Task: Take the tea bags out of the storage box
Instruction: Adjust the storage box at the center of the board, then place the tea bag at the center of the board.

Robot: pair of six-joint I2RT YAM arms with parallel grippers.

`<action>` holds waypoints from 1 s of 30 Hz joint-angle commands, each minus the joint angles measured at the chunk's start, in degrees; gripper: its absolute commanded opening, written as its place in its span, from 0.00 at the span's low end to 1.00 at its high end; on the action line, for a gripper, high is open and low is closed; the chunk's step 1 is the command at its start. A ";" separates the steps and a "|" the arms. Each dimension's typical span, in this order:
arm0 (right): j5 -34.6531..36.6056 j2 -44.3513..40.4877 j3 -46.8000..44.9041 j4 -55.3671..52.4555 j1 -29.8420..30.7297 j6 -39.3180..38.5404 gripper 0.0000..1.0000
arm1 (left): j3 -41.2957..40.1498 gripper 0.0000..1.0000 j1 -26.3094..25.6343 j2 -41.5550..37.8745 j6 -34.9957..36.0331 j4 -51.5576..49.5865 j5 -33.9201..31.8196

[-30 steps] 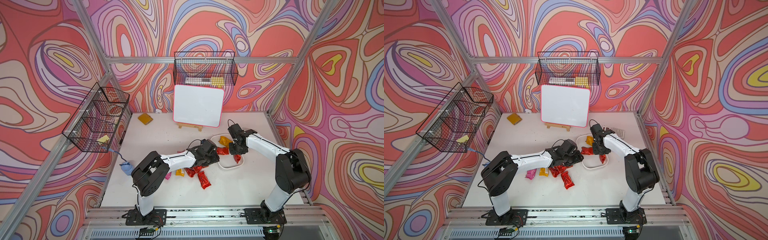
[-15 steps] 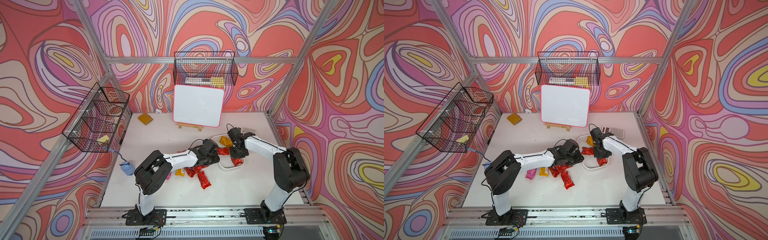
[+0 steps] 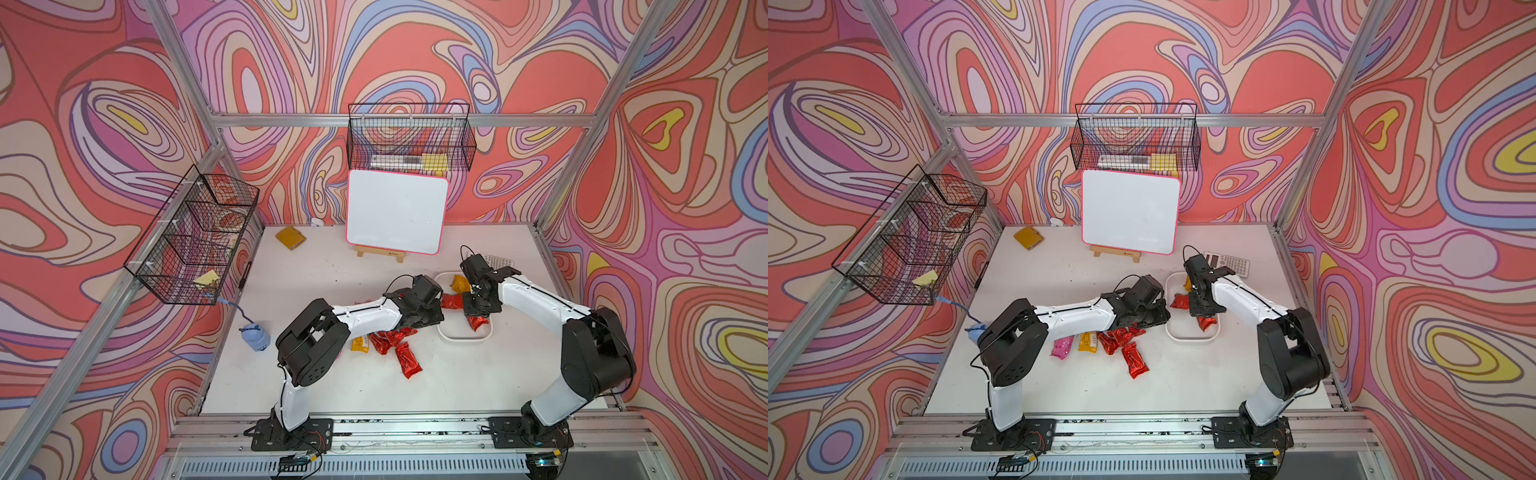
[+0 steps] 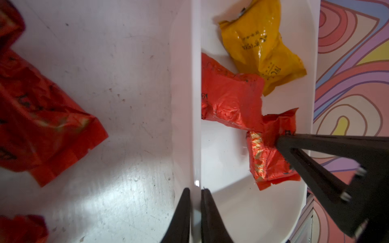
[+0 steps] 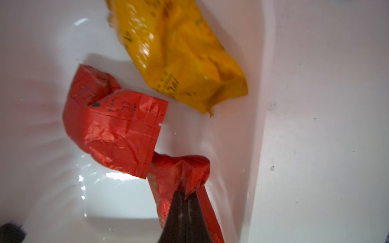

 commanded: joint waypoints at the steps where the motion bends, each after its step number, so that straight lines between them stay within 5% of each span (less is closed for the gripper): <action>1: 0.48 -4.31 -1.11 -2.45 0.07 2.46 0.02 | 1.92 0.13 -1.17 2.13 2.91 -3.82 -0.66; 6: -1.24 -10.21 -1.73 -5.17 0.07 5.65 0.02 | 2.85 0.19 -1.40 2.41 3.14 -3.51 -0.48; 16: -12.55 -18.86 -2.90 -6.05 1.38 14.85 0.02 | -4.45 0.54 0.23 -9.68 0.54 0.79 -6.45; 30: -10.01 -6.44 -1.68 4.94 21.43 29.81 0.02 | -25.96 0.56 6.76 -33.81 -11.63 -3.24 -22.66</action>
